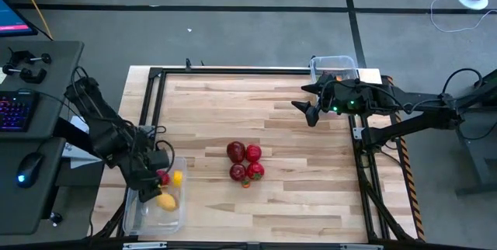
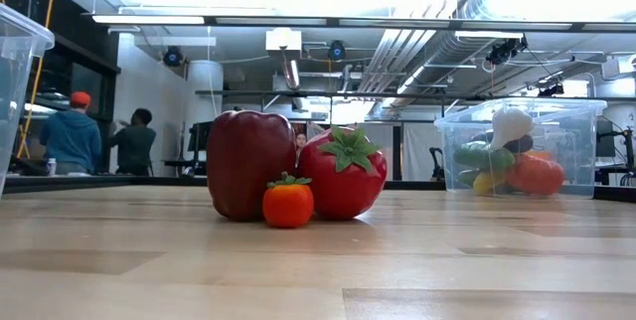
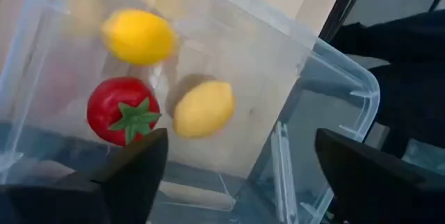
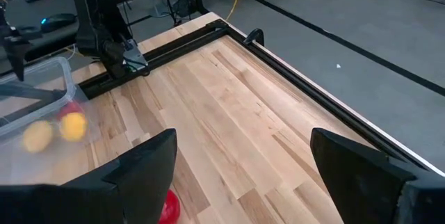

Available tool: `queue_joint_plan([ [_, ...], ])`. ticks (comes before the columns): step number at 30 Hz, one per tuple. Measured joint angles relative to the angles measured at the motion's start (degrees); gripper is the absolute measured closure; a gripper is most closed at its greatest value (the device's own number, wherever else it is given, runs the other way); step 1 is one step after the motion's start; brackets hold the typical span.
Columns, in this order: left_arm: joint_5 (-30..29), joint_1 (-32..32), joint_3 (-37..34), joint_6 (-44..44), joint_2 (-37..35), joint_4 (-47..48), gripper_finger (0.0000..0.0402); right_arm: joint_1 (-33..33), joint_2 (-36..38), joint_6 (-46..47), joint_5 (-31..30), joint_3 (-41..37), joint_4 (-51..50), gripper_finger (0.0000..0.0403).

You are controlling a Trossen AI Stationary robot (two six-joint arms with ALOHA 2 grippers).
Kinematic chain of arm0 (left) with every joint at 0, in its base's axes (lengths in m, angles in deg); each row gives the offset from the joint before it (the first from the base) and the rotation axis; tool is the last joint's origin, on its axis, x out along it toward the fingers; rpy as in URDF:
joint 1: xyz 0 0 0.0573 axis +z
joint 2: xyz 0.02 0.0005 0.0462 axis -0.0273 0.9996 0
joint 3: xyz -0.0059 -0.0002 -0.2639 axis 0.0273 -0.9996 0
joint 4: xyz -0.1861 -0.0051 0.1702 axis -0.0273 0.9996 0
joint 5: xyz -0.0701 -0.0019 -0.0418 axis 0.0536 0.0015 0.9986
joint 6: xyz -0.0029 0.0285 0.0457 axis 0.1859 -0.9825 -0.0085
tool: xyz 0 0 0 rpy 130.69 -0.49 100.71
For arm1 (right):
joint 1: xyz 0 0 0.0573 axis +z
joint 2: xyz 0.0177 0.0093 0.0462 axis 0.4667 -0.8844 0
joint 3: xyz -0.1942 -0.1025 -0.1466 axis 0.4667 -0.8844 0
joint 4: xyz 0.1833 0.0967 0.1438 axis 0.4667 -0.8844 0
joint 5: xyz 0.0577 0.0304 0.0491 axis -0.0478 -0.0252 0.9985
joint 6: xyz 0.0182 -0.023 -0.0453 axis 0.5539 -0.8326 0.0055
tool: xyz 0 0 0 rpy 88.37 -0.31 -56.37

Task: Sort produce into baskets
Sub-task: Put the top red apple into the bottom transparent bin

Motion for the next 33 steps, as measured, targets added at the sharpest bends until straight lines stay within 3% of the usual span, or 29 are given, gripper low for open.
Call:
queue_joint_plan([
  [3, 0.78, 2.93, 0.76, -0.06, -0.67, 0.04, 0.0031, 0.00, 0.00, 0.04, 0.00, 0.00, 0.00, 0.0079],
  [6, -2.15, 7.52, 3.49, -0.65, -2.15, -0.14, 0.0027, 0.00, 0.00, -0.02, -0.01, 0.00, 0.00, 0.0079],
  [10, -8.42, 15.60, 7.41, -10.44, -1.70, -0.42, 0.0027, 0.00, 0.00, -0.07, -0.01, 0.00, 0.00, 0.0079],
  [14, -6.14, 26.48, 8.01, -28.18, 5.01, -2.09, 0.0029, 0.00, 0.02, -0.09, -0.01, 0.00, 0.00, 0.0079],
  [19, -4.73, 36.23, 8.24, -50.48, 18.70, -13.79, 0.0029, 0.00, 0.02, -0.11, 0.00, 0.00, 0.02, 0.0079],
  [23, -6.36, 38.49, 11.19, -71.30, 28.88, -14.76, 0.0029, 0.00, 0.02, -0.11, -0.01, 0.00, 0.00, 0.0079],
  [27, -12.16, 38.62, 14.12, -90.25, 35.84, -15.18, 0.0029, 0.00, 0.02, -0.11, 0.00, 0.00, 0.00, 0.0079],
  [33, -17.14, 38.66, 15.94, -105.42, 42.33, -18.96, 0.0029, 0.00, 0.02, -0.13, 0.01, 0.00, -0.02, 0.0079],
])
